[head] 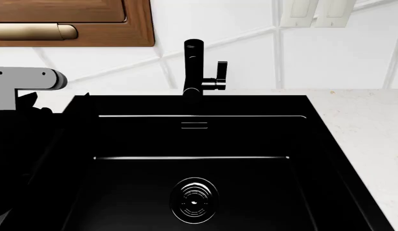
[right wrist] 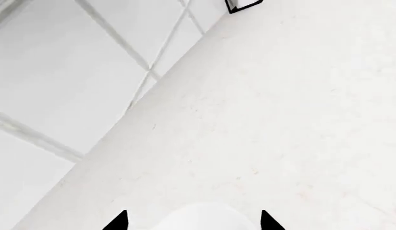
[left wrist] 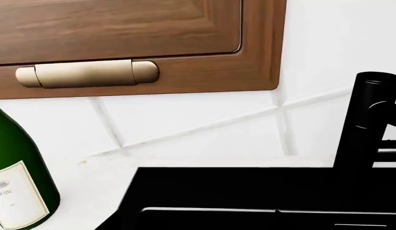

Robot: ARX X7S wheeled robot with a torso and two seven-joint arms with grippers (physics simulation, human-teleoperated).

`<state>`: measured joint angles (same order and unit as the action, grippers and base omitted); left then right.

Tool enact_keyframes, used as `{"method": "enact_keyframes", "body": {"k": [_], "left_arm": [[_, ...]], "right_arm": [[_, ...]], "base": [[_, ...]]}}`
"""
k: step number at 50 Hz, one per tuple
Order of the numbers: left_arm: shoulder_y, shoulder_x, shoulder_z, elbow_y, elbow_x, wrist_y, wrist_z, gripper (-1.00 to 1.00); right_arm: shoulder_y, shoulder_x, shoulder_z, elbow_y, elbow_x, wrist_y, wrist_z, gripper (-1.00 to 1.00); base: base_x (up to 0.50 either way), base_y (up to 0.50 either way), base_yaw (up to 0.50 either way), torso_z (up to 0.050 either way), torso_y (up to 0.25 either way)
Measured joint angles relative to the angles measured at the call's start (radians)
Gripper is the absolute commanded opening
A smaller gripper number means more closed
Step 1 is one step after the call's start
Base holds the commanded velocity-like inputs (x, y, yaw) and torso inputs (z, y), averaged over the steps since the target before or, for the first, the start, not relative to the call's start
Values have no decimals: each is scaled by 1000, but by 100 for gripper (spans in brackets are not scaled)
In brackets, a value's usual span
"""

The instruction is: Pick the cup and bowl from the sink and place them on the counter for drying.

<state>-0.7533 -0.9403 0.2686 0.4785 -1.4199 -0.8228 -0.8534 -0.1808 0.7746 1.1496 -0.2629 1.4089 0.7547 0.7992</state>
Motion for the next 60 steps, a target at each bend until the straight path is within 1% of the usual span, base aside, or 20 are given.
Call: {"method": "enact_keyframes", "body": {"k": [6, 12, 25, 35, 43, 52, 60], "left_arm": [[3, -1, -2, 0, 0, 3, 3, 100], [5, -2, -3, 0, -2, 5, 4, 100], [-10, 7, 6, -4, -2, -1, 3, 100], [-19, 15, 13, -10, 3, -3, 7, 100], [-23, 20, 17, -12, 7, -3, 9, 100], [-30, 17, 19, -10, 4, -8, 9, 100], [-46, 19, 34, -7, 9, -24, 16, 100]], "right_arm": [[17, 68, -27, -39, 8, 13, 22, 100], [34, 125, -77, -67, 13, 20, 9, 100], [75, 247, -226, -121, 0, 11, -100, 100], [138, 334, -404, -177, 1, -33, -215, 100], [228, 424, -577, -220, 64, -69, -271, 100], [368, 510, -777, -249, 147, -120, -277, 100], [505, 540, -938, -256, 203, -139, -241, 100]], "base": [[0, 0, 0, 0, 0], [0, 0, 0, 0, 0], [0, 0, 0, 0, 0], [0, 0, 0, 0, 0], [0, 0, 0, 0, 0], [0, 0, 0, 0, 0], [0, 0, 0, 0, 0]]}}
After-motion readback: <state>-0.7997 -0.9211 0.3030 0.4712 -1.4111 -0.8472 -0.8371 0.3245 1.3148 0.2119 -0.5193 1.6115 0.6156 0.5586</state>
